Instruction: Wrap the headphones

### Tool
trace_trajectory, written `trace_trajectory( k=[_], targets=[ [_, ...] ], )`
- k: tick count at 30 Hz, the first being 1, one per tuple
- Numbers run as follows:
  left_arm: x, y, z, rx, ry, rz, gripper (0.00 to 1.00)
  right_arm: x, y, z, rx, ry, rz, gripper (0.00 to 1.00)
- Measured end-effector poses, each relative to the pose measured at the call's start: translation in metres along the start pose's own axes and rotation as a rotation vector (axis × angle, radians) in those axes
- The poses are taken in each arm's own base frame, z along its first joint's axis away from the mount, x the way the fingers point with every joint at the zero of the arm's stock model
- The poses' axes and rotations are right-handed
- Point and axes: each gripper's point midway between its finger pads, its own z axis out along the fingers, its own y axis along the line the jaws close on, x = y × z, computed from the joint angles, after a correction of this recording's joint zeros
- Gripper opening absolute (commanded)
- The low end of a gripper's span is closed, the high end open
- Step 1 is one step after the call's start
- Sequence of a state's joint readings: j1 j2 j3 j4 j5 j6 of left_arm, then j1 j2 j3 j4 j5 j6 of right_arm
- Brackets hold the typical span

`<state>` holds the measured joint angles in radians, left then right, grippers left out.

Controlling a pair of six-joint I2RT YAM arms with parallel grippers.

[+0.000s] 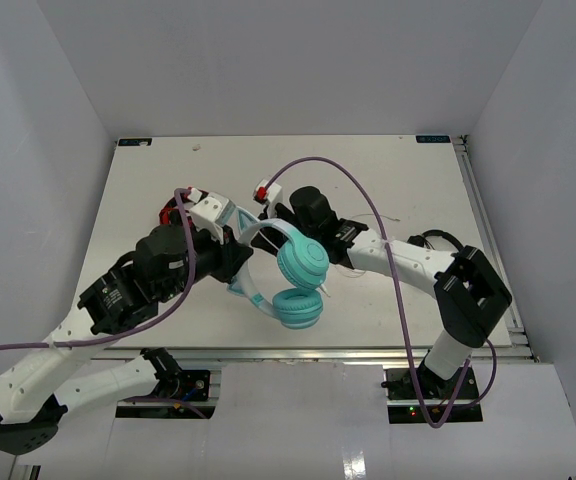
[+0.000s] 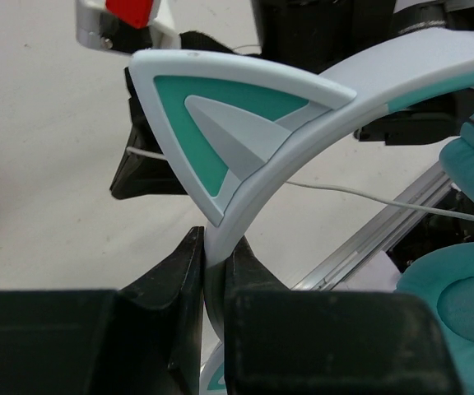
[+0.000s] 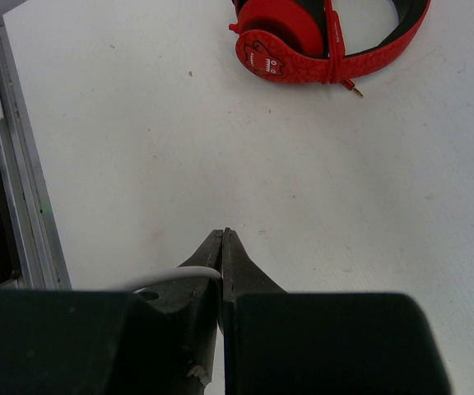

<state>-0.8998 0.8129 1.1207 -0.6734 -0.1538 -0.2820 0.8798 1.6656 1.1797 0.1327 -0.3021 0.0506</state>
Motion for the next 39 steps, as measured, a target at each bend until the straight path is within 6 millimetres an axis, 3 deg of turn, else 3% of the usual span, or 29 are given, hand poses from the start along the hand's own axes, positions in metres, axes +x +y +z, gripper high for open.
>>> trace_trajectory(
  k=[6,20,27,33,39],
  targets=[
    [-0.002,-0.015,0.007,0.079,-0.020,-0.004,0.00,-0.008,0.000,0.005,0.010,-0.036,0.008,0.08],
    [0.045,-0.034,0.016,0.223,0.107,0.001,0.00,-0.036,-0.017,0.009,0.110,-0.126,-0.016,0.08],
    [0.071,-0.020,0.013,0.164,0.214,0.035,0.00,-0.050,-0.032,-0.002,0.192,-0.065,-0.138,0.08],
    [0.093,-0.001,0.018,0.066,0.307,0.056,0.00,-0.053,-0.043,-0.031,0.264,-0.001,-0.190,0.08],
    [0.115,0.024,0.029,-0.071,0.391,0.084,0.00,-0.059,-0.038,-0.057,0.282,0.026,-0.208,0.08]
  ],
)
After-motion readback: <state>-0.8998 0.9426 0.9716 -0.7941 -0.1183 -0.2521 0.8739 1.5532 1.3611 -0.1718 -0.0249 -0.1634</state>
